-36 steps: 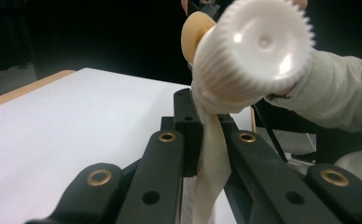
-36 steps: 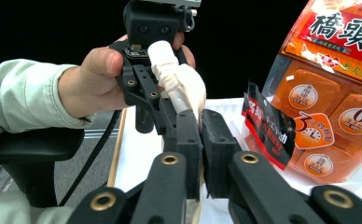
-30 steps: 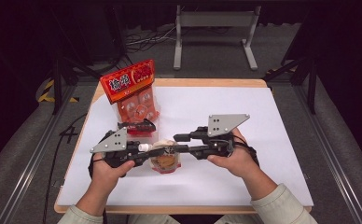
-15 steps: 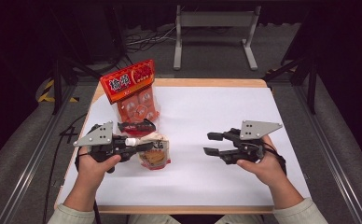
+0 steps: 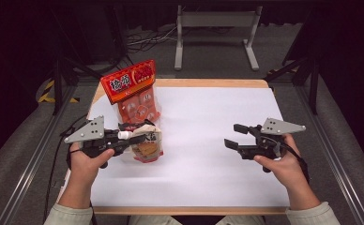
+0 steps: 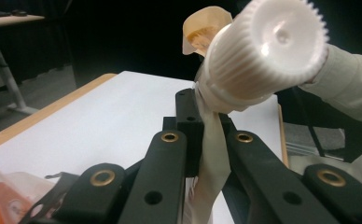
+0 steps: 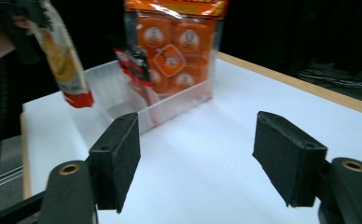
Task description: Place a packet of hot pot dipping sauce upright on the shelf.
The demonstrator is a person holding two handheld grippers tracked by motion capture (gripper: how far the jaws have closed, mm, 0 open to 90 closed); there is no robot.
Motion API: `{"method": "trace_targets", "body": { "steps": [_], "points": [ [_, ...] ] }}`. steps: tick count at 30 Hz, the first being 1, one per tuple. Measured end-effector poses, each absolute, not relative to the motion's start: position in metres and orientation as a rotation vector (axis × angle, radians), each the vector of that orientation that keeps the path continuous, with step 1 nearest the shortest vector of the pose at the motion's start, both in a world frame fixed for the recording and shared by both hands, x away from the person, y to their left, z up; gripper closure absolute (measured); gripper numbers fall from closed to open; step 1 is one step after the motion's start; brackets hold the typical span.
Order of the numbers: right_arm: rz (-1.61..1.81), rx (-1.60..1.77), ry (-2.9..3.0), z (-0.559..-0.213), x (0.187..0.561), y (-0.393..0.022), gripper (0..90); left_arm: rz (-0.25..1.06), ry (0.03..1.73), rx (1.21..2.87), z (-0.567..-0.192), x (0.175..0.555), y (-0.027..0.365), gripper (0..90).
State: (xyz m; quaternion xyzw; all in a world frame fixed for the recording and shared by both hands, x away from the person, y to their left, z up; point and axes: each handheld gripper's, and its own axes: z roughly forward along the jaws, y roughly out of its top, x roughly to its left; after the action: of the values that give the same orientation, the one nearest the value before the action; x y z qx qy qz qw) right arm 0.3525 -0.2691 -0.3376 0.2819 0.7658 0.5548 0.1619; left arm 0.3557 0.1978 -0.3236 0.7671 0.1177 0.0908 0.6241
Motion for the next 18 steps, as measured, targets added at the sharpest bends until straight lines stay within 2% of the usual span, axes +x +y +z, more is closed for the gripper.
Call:
{"method": "trace_targets", "body": {
  "steps": [13,18],
  "points": [
    [1.575,0.881,2.169,-0.341,0.357,-0.283,32.5,0.279,0.269,1.774,-0.312,0.363,0.217,88.1],
    [1.581,0.891,2.155,-0.34,0.356,-0.287,32.5,0.321,0.327,1.76,-0.316,0.369,0.224,88.1]
  ]
}}
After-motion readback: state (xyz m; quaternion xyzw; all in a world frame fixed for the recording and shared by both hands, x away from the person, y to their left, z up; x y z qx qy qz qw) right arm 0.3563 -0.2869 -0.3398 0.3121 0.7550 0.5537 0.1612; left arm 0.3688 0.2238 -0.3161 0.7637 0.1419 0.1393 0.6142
